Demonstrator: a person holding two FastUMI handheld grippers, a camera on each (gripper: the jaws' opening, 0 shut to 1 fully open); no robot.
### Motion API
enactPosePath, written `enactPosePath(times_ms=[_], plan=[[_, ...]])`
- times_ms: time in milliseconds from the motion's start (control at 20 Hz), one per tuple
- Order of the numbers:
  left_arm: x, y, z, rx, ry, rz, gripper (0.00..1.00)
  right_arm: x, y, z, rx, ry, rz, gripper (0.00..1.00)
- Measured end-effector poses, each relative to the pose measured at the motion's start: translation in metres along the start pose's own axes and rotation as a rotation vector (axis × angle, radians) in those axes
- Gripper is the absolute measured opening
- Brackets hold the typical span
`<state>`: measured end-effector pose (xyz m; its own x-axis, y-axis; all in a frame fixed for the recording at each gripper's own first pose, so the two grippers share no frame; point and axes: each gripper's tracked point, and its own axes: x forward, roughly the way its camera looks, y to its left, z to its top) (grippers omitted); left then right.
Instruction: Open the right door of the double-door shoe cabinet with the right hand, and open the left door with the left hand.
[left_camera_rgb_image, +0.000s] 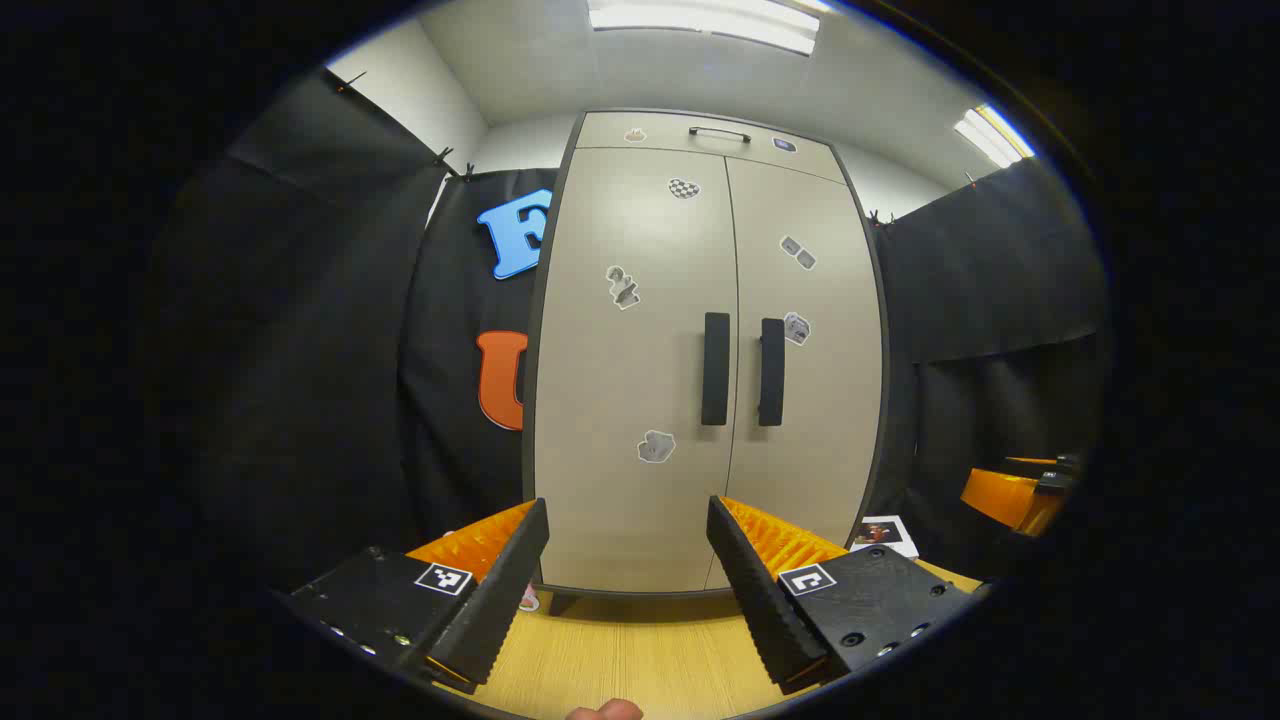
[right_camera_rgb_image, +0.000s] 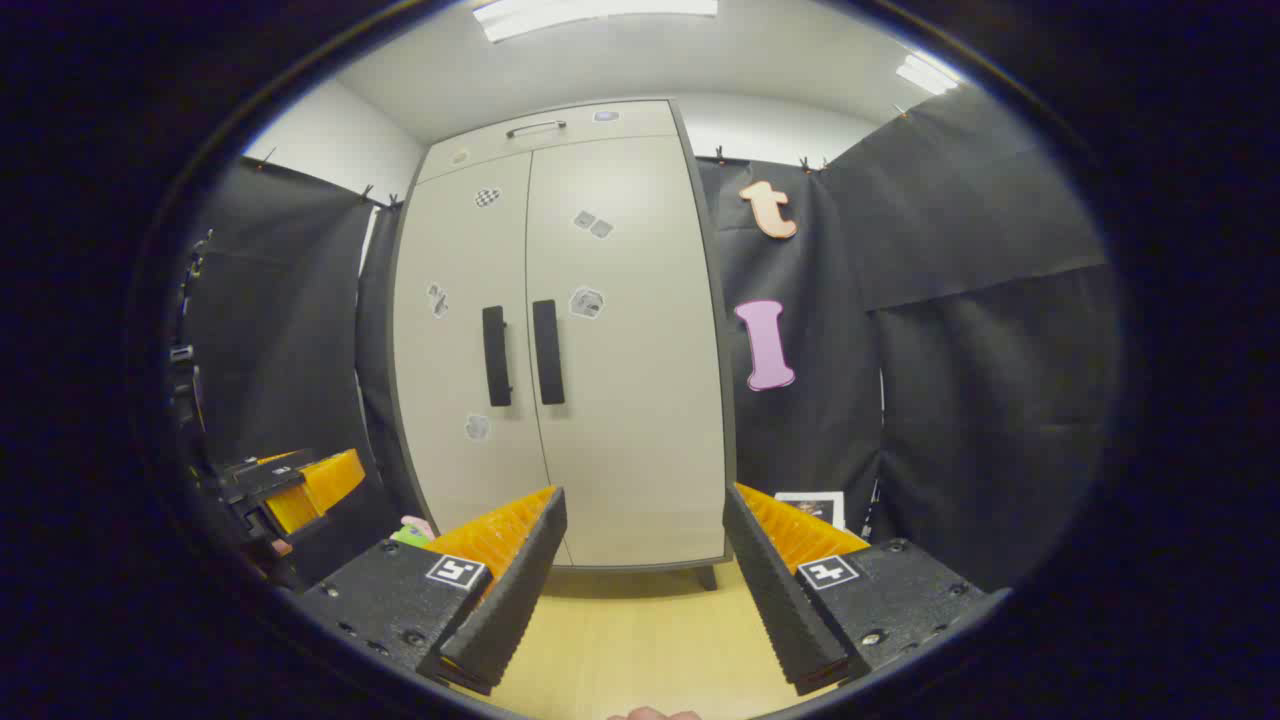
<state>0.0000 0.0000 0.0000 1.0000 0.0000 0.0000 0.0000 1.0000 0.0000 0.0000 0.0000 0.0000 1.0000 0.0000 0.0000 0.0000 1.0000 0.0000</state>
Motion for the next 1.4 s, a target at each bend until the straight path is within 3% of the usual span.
enactPosePath(times_ms=[700, 1400], plan=[[-0.006, 0.001, -0.003, 0.02, -0.003, 0.027, 0.95, 0.002, -0.002, 0.0, -0.009, -0.004, 0.021, 0.98], [-0.006, -0.002, 0.0, 0.033, -0.01, 0.012, 0.95, -0.002, -0.016, -0.002, 0.012, -0.002, -0.029, 0.99]])
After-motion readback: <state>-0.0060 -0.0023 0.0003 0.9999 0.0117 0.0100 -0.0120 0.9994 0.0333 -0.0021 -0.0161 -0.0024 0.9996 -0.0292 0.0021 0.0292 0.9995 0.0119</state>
